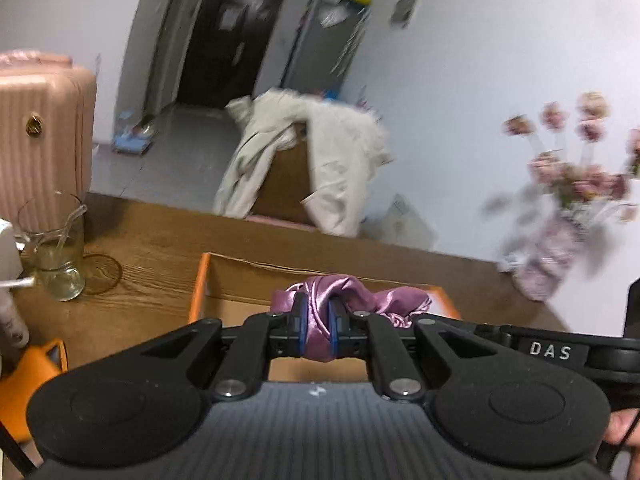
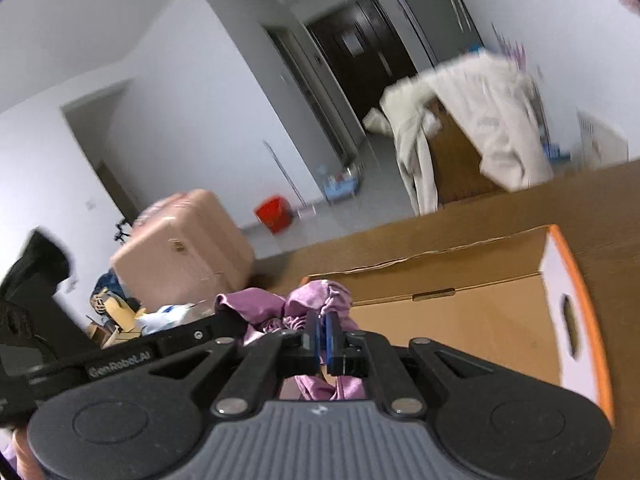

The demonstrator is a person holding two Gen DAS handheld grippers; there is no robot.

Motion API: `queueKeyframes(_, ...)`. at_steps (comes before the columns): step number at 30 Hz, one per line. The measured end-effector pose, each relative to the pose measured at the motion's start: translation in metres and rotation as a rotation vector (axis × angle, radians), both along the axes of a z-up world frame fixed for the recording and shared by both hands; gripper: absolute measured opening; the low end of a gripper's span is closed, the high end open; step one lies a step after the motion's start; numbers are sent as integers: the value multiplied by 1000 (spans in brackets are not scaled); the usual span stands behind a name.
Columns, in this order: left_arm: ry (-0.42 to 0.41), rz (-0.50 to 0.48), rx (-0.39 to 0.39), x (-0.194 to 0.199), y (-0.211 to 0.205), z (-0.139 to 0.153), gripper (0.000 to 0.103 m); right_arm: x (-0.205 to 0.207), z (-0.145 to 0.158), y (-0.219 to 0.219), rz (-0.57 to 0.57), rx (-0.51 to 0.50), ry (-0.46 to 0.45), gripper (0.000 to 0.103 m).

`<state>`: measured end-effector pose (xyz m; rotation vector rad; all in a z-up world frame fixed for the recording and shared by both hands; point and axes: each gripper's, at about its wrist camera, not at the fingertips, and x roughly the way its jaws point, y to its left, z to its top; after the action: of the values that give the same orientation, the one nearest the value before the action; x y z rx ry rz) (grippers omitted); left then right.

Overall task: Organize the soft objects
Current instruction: 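Carry the scrunchies into the cardboard box and open both grippers, then withdraw both grippers from the box back toward the pile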

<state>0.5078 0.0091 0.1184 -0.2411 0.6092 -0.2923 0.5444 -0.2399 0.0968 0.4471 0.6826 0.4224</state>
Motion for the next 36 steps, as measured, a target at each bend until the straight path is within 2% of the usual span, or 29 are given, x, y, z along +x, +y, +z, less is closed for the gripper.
queueKeyframes(4, 94, 43, 56, 66, 2, -23, 11, 73, -35, 15, -13, 8, 137, 3)
queueKeyframes(9, 116, 46, 176, 102, -3, -46, 13, 121, -69, 31, -21, -3, 228, 3)
queueKeyframes(11, 126, 27, 200, 108, -3, -52, 21, 132, -79, 36, -31, -21, 248, 4)
queueKeyframes(13, 111, 24, 193, 108, 1, -52, 42, 134, -88, 40, -27, -36, 260, 9)
queueKeyframes(15, 91, 33, 194, 105, 2, -48, 43, 136, -92, 45, -15, -45, 273, 15)
queueKeyframes(17, 89, 28, 203, 104, 1, -43, 44, 136, -92, 47, 2, -49, 263, 28)
queueKeyframes(19, 90, 42, 208, 101, 3, -38, 45, 128, -85, 46, -11, -54, 254, 33)
queueKeyframes(23, 64, 46, 224, 79, 6, -15, 45, 100, -52, 31, -21, -70, 202, 34)
queueKeyframes(27, 18, 42, 248, 43, 5, 15, 69, 64, -8, 6, -48, -115, 130, 43)
queueKeyframes(29, -9, 36, 266, 21, 4, 28, 70, 45, 9, -6, -71, -149, 98, 54)
queueKeyframes(33, -43, 36, 268, -28, 4, 56, 77, -5, 40, -34, -105, -190, 46, 62)
queueKeyframes(36, -94, 35, 275, -68, 3, 75, 84, -49, 57, -54, -139, -220, 1, 74)
